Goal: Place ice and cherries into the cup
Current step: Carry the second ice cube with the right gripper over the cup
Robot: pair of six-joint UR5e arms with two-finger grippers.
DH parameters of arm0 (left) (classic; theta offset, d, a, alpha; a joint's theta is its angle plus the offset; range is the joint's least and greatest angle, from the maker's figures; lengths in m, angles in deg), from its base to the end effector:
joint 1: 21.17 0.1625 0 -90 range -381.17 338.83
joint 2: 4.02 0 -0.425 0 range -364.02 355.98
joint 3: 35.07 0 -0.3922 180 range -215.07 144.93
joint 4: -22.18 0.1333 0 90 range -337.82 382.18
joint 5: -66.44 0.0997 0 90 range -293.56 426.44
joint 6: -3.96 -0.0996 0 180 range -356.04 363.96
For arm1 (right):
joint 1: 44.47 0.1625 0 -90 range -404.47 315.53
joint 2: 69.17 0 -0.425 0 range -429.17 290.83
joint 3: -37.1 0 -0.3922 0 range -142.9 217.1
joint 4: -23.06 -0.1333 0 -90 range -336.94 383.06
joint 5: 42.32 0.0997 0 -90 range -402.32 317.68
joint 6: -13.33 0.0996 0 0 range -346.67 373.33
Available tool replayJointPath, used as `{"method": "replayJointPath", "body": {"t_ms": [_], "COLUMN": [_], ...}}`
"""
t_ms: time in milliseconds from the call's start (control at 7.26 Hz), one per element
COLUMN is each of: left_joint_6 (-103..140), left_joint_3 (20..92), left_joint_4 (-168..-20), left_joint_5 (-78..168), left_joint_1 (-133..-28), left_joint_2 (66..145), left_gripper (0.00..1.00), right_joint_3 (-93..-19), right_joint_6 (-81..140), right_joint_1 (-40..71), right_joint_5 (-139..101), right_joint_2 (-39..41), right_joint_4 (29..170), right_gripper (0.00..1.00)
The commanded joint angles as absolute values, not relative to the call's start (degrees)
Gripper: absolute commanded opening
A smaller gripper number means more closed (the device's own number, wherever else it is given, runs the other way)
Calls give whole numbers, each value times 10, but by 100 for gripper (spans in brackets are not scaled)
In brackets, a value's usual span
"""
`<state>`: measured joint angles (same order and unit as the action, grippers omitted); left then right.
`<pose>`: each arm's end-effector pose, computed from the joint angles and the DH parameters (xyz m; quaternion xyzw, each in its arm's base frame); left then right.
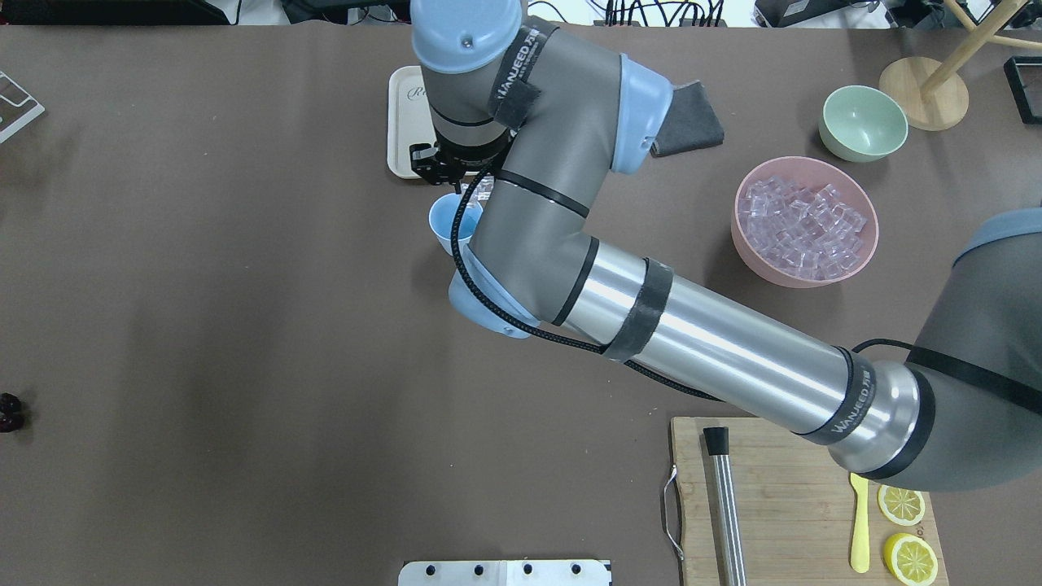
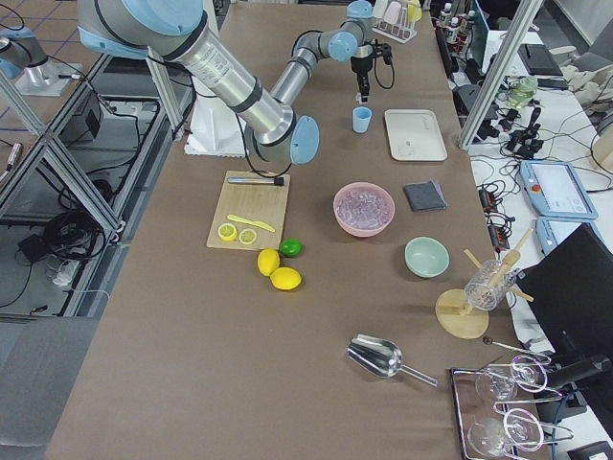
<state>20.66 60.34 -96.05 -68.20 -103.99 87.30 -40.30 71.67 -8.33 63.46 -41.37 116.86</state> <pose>0.0024 -0.5254 0.5424 0.1969 0.4119 0.0405 0.8888 -0.5579 -0.5389 0.0574 0.1100 -0.3904 -0.0177 0.9139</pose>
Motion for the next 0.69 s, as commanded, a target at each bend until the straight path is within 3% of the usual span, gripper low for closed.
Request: {"method": "replayJointPath", "body": {"t_ms": [0, 551], "left_joint_6": [207, 208], "left_joint_3": [591, 591], "left_joint_4": [-970, -964], "left_joint_5": [-682, -683], "left_joint_1": [-1039, -1038], "left_joint_2": [876, 876], "left_gripper": [98, 98], "right_joint_3": [-363, -318], "right_joint_6": [747, 748], "right_joint_1": [-90, -110], "right_joint_5": [618, 582], "right_joint_2": [-427, -427], "right_joint_4": [1132, 1070], "right_gripper": [0, 0]}}
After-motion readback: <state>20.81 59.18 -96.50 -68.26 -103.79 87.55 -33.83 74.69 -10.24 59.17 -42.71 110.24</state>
